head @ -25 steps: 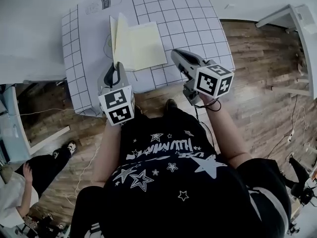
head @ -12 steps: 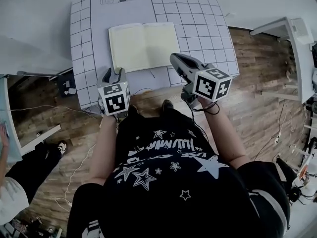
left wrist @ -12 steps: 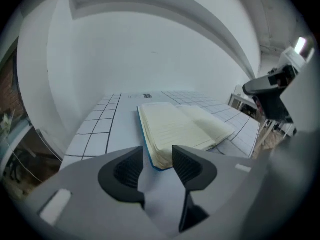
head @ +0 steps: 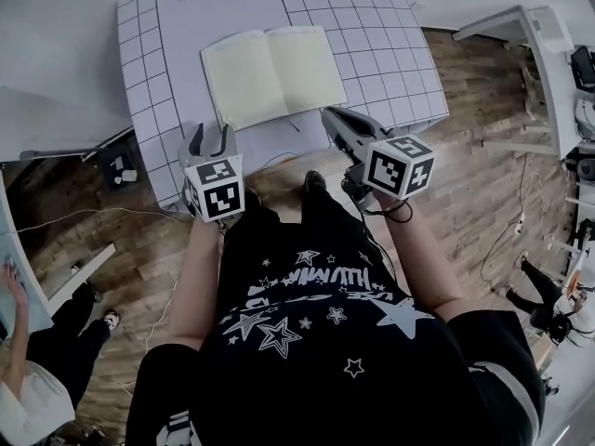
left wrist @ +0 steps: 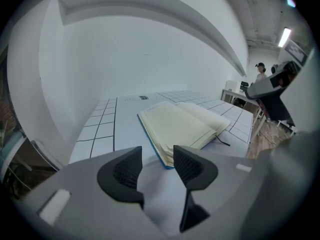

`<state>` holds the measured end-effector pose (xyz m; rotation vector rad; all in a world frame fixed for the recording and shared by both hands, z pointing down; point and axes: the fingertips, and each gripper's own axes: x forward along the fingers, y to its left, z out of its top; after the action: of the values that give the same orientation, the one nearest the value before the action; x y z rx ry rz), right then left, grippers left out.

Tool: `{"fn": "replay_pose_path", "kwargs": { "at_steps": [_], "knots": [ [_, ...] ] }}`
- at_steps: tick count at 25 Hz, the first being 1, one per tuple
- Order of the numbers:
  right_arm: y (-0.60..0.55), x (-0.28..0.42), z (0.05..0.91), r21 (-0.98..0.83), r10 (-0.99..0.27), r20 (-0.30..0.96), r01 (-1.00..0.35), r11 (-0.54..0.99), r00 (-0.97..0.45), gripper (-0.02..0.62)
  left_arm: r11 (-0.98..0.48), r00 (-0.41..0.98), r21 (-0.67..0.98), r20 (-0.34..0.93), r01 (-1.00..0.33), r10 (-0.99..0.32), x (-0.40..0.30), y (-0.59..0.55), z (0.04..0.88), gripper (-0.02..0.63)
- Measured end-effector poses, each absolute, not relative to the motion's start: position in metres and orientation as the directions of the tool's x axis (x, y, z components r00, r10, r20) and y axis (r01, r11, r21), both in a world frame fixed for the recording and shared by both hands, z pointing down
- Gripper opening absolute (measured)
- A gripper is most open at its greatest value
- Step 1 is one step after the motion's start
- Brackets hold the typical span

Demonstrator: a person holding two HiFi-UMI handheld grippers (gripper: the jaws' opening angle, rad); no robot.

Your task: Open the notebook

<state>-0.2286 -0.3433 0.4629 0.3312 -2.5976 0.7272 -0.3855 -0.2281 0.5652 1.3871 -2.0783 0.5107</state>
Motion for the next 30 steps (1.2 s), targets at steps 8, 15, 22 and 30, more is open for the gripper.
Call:
{"fn": "replay_pose_path", "kwargs": {
  "at_steps": [8,15,22,30],
  "knots": [
    [-0.327,-0.185,0.473,-0.449,-0.218,0.476,-0.449,0.773,-0.852,0.017,0.285,-0.209,0.033,0.602,-0.958,-0.770,-0.365,-0.217,0.537,0.202],
    [-0.325,-0.162,0.452,-0.470,-0.206,0.408,-0.398,0.787,-0.889,0.017,0.257,-0.191,0.047,0.546,-0.965,-0.816,-0.319,-0.213,0.502,0.184],
    [-0.306,-0.083,0.442,-0.488,-0.210,0.337,-0.361,0.795,-0.918,0.017,0.296,-0.222,0.061,0.523,-0.953,-0.823,-0.233,-0.181,0.479,0.155],
    [-0.273,0.012,0.467,-0.514,-0.195,0.361,-0.369,0.775,-0.912,0.017,0.368,-0.300,0.031,0.518,-0.929,-0.801,-0.162,-0.130,0.469,0.120]
  ]
}}
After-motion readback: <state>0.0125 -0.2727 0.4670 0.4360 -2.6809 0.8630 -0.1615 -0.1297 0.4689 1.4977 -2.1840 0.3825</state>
